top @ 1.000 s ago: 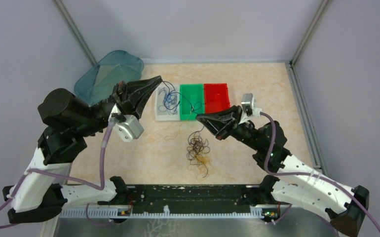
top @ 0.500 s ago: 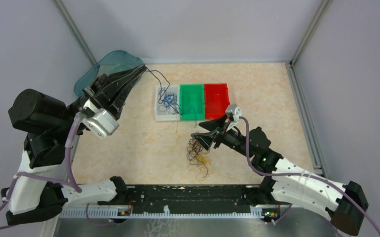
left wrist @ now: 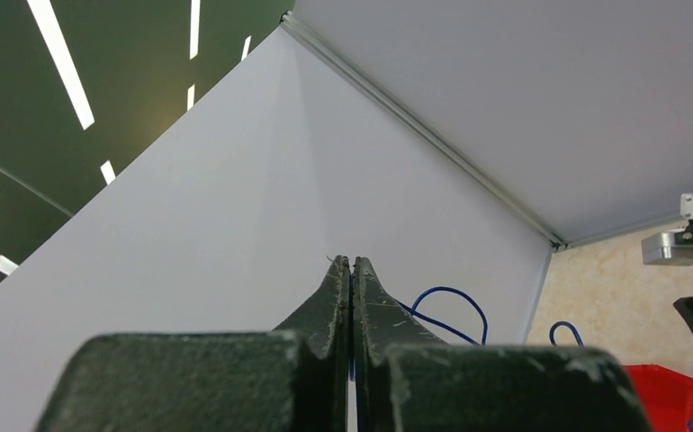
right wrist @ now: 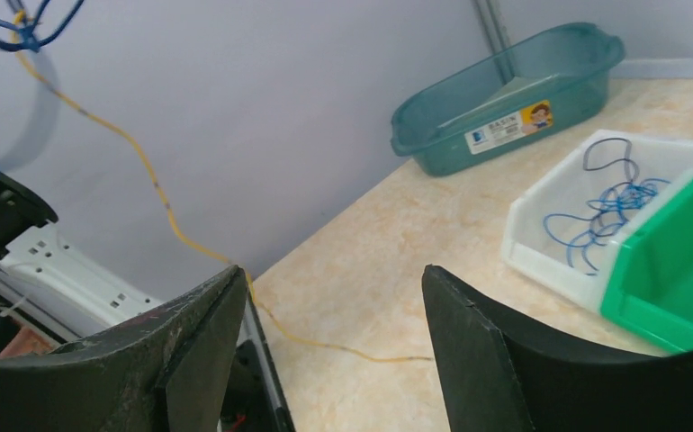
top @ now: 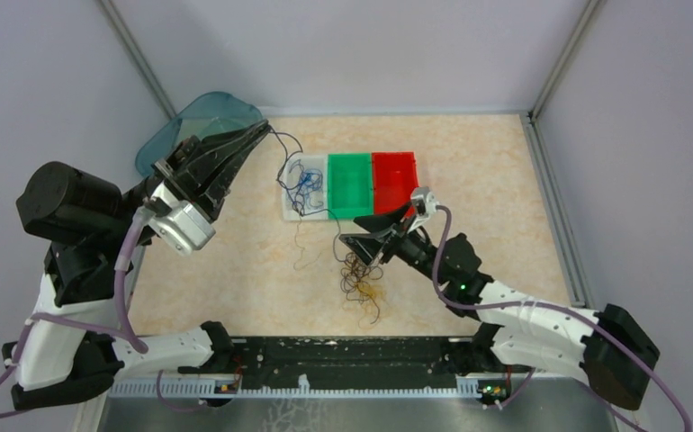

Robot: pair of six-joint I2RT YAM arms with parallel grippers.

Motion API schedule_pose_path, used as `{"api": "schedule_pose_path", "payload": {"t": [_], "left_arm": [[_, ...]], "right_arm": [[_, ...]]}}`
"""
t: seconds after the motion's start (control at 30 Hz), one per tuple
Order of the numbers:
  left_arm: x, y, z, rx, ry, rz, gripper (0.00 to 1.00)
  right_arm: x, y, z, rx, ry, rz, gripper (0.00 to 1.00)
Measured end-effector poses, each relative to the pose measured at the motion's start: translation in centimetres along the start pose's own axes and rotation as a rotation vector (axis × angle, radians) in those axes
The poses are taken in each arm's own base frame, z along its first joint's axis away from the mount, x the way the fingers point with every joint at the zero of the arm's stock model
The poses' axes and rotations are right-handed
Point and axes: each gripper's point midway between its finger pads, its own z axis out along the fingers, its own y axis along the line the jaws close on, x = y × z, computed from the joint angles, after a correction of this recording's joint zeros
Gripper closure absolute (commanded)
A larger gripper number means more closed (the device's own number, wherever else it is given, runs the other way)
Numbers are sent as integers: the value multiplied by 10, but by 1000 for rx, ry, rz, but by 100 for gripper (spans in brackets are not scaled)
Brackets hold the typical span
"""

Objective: Untangle the cables

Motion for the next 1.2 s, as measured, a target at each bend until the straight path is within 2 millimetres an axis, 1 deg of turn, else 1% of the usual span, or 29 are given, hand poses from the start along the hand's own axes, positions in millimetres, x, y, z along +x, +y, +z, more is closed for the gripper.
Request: {"api": "schedule_pose_path", "payload": {"t": [0.1, 0.23, 0.33, 0.43, 0.6, 0.7, 0.8, 0.9, 1.03, 1.17, 1.2], "left_arm": [[-1, 0, 0, 2, -5, 1, 100], [-2, 0, 0, 2, -9, 1, 100], [-2, 0, 1, 4, -11, 1, 100], [-2, -1, 1, 5, -12, 1, 100], [-3, -1, 1, 8, -17, 1, 100], [-4, -1, 2, 7, -20, 2, 100], [-5, 1, 3, 4, -23, 3, 100], [-6, 2, 4, 3, -28, 4, 100], [-6, 2, 4, 3, -28, 4, 100], [-6, 2, 4, 4, -29, 4, 100], [-6, 2, 4, 4, -29, 4, 100]], "right_arm": [[7, 6, 15, -50, 8, 48, 28], [7, 28, 37, -167, 0, 114, 28], [-2, 52, 50, -269, -22, 146, 28], [-16, 71, 56, -357, -65, 167, 28], [-29, 88, 68, -432, -103, 180, 28], [-31, 95, 74, -456, -112, 181, 28], [-26, 100, 76, -467, -115, 180, 32], [-22, 101, 79, -473, -118, 182, 40], [-23, 106, 90, -490, -132, 183, 51], [-26, 114, 96, -514, -152, 192, 56], [-26, 116, 98, -518, -157, 194, 61]]}}
